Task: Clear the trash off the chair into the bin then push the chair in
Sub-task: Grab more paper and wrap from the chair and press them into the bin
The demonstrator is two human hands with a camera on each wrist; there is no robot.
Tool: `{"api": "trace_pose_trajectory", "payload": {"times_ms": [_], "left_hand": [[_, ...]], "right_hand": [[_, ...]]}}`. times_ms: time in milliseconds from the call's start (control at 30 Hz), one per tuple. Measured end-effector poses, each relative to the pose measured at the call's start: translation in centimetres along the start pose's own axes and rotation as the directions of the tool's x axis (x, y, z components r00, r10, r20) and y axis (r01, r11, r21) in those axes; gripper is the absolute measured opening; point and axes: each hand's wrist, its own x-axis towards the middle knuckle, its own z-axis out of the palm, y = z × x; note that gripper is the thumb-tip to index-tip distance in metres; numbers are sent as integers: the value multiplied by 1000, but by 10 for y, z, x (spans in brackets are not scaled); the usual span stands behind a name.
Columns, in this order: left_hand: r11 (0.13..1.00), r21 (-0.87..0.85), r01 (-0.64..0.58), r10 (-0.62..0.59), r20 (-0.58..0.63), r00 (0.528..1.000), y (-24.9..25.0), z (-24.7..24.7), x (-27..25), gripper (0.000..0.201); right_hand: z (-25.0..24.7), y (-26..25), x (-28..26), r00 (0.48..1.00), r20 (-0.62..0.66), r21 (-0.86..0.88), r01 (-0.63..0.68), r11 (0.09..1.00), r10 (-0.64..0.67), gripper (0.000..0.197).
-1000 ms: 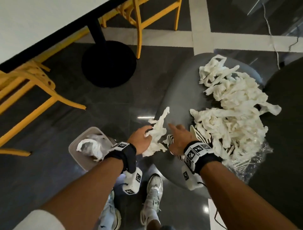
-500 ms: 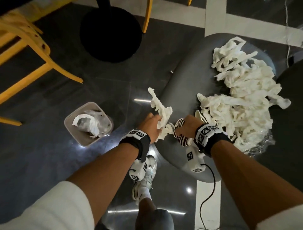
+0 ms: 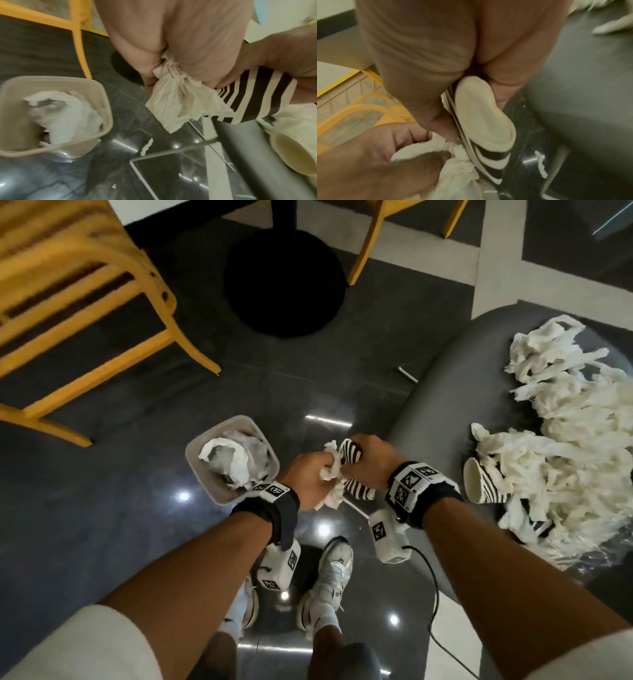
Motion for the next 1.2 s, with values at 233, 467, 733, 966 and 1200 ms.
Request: {"api": "trace_pose_trajectory", "payload": {"times_ms": [233, 467, 733, 966, 1200], "left_hand": [[965, -20, 262, -261, -180, 948, -133, -91, -21, 3], [844, -343, 413, -503, -236, 831, -215, -107, -26, 44], [676, -638, 369, -585, -161, 795, -224, -89, 3, 16], [773, -542, 330, -605, -473, 641, -286, -83, 21, 21], [887, -429, 169, -410, -568, 714, -357, -54, 15, 27]], "right_hand": [[124, -111, 87, 995, -47, 205, 100, 974, -92, 36], [226, -129, 156, 998, -48, 404, 49, 914, -32, 67], [208, -84, 192, 996, 85, 236, -9, 972, -12, 49], [183, 15, 272, 973, -74, -121, -226, 967, 218, 37], [223, 84, 373, 978, 149, -702, -2, 712, 149, 39]]}}
